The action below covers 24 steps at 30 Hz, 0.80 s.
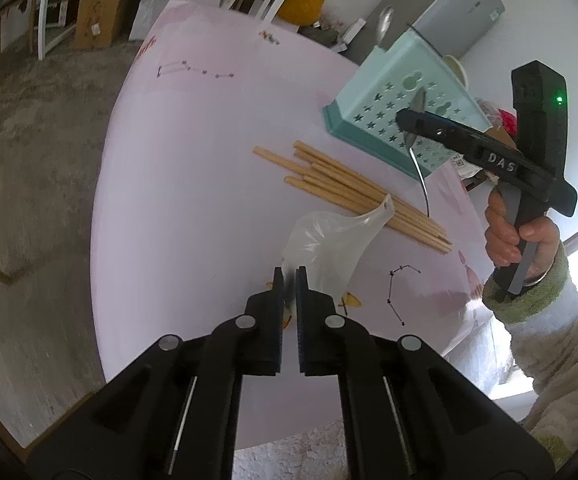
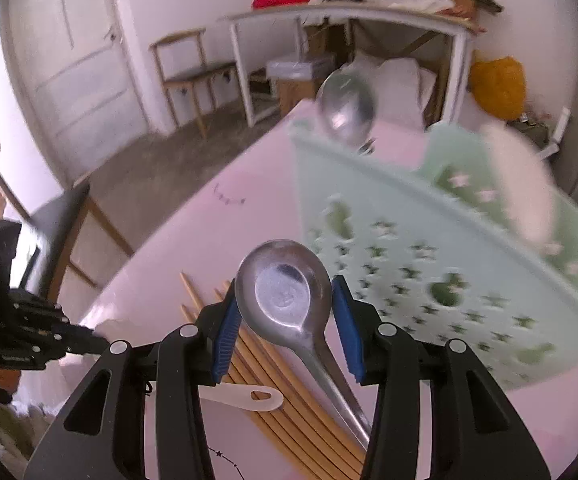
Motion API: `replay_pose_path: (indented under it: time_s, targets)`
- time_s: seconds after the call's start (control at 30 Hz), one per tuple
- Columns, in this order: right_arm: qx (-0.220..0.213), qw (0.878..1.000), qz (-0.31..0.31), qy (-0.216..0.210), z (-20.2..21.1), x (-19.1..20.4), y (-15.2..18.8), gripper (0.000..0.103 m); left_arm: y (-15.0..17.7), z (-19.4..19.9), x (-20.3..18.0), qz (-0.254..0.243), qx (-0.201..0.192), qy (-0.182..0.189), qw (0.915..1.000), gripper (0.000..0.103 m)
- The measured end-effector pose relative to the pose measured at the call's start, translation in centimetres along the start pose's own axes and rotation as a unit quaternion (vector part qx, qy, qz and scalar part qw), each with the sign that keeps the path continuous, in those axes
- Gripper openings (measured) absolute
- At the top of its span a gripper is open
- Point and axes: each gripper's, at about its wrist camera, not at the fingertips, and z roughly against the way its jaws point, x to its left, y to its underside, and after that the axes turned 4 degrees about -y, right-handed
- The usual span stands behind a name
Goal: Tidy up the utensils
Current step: 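Carry the metal spoon toward the holder with the right gripper, then lower the white paddle into the holder and open the left gripper while the right gripper holds the spoon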
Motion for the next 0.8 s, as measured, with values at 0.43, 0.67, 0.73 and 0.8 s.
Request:
replay_pose_path:
  time_s: [0.43,0.67,0.73,0.8]
  targets:
    - [-0.115,0.989,-0.094,0.011,7.3,-3.4,2.3,0.043,-1.1,3.7,-3.2,-0.067,-0.077,-0.017,0.9946,0.000]
    - [-0.144,0.983,-0.111,0.015,8.8,-3.9,3.0,0.043,-3.9,7.8,-4.5,-0.078,-0.135,-0.009,0.9877,0.000]
    - [-0.150,0.982,-0.113,0.016,9.3,-4.1,3.0,0.043,-5.2,9.2,-5.0,-0.089,-0.158,-0.011,0.9833,0.000]
    - [-0.156,0.981,-0.116,0.017,9.7,-4.2,3.2,0.043,-6.7,10.7,-6.0,-0.111,-0.186,-0.018,0.9761,0.000]
